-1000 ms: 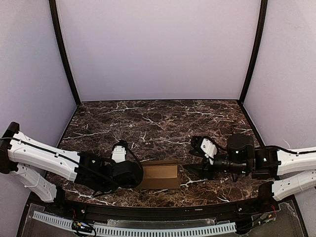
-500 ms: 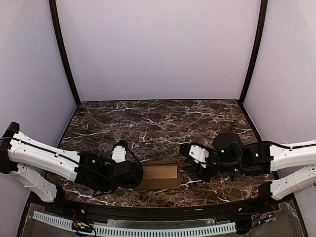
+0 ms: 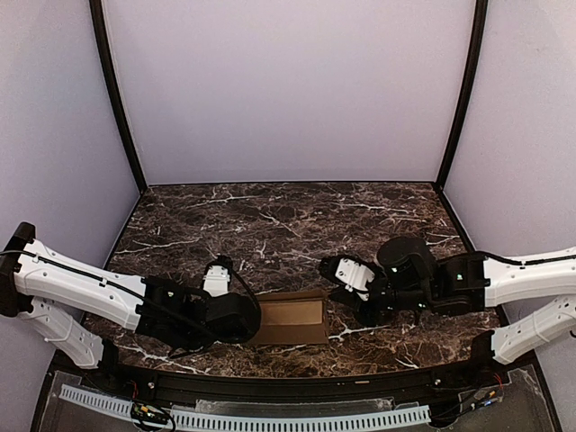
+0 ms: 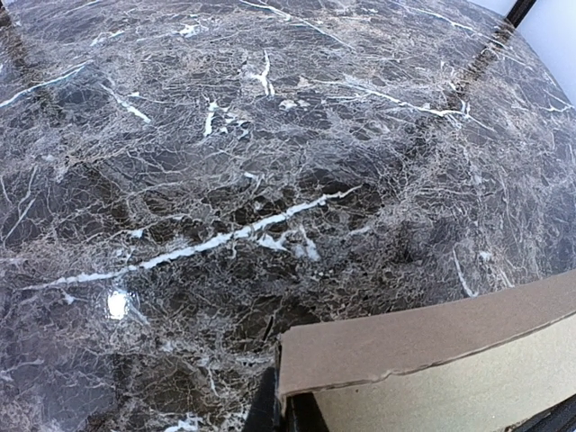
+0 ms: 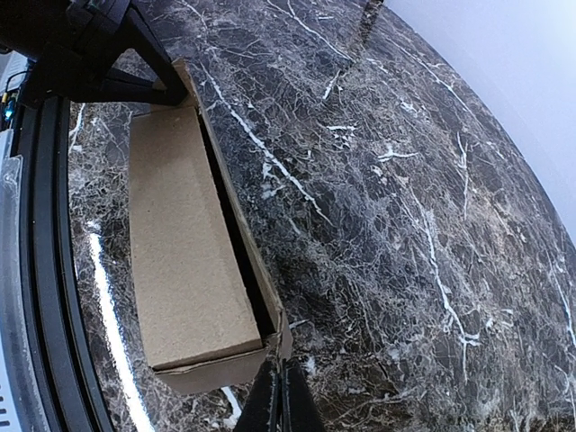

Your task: Fold the paper box

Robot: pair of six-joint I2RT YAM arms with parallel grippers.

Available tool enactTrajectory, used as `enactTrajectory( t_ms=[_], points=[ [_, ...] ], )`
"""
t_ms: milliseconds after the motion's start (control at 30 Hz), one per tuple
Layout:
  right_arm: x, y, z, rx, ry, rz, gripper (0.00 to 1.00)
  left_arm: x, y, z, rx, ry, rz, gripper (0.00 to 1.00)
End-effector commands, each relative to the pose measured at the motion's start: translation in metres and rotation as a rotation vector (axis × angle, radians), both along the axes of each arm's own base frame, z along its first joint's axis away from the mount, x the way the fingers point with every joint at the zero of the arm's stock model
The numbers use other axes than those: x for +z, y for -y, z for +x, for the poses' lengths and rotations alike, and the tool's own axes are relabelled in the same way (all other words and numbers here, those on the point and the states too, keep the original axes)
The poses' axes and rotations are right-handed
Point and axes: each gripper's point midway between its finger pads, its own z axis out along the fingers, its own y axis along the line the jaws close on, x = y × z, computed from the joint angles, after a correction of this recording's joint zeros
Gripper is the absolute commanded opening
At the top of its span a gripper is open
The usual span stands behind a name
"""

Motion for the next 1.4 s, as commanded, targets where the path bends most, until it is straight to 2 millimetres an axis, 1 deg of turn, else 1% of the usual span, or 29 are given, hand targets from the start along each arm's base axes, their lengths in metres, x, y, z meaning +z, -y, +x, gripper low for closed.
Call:
enactTrajectory(
  t_ms=[0, 200, 333, 433, 500, 533, 667, 767, 1067, 1367],
  points=[
    [0.01, -0.009, 0.005, -0.016, -0.008, 0.018, 0.0, -0.018, -0.012, -0.012, -0.038, -0.071, 0.106, 0.01],
    [0.007, -0.018, 0.007, -0.052, -0.074, 0.034, 0.0, -0.014, -0.012, -0.01, -0.013, -0.064, 0.098, 0.01],
    [0.005, -0.027, 0.006, -0.081, -0.129, 0.064, 0.0, -0.006, -0.01, -0.008, 0.024, -0.055, 0.077, 0.01],
    [0.007, -0.032, 0.007, -0.111, -0.157, 0.094, 0.0, -0.003, -0.011, -0.006, 0.052, -0.049, 0.088, 0.01],
    [0.008, -0.036, 0.008, -0.128, -0.174, 0.12, 0.0, -0.003, -0.012, -0.006, 0.065, -0.053, 0.109, 0.01],
    [0.007, -0.037, 0.009, -0.141, -0.18, 0.125, 0.0, -0.003, -0.01, -0.005, 0.068, -0.056, 0.109, 0.01],
    [0.011, -0.042, 0.019, -0.217, -0.196, 0.155, 0.0, -0.007, -0.007, -0.007, 0.078, -0.071, 0.12, 0.01],
    [0.011, -0.047, 0.022, -0.253, -0.222, 0.173, 0.0, -0.01, -0.009, -0.008, 0.09, -0.076, 0.13, 0.01],
    [0.016, -0.061, 0.026, -0.336, -0.28, 0.235, 0.0, -0.01, -0.009, -0.009, 0.11, -0.061, 0.141, 0.01],
    [0.024, -0.074, 0.027, -0.354, -0.303, 0.271, 0.0, -0.008, -0.011, -0.009, 0.123, -0.043, 0.169, 0.01]
  ],
)
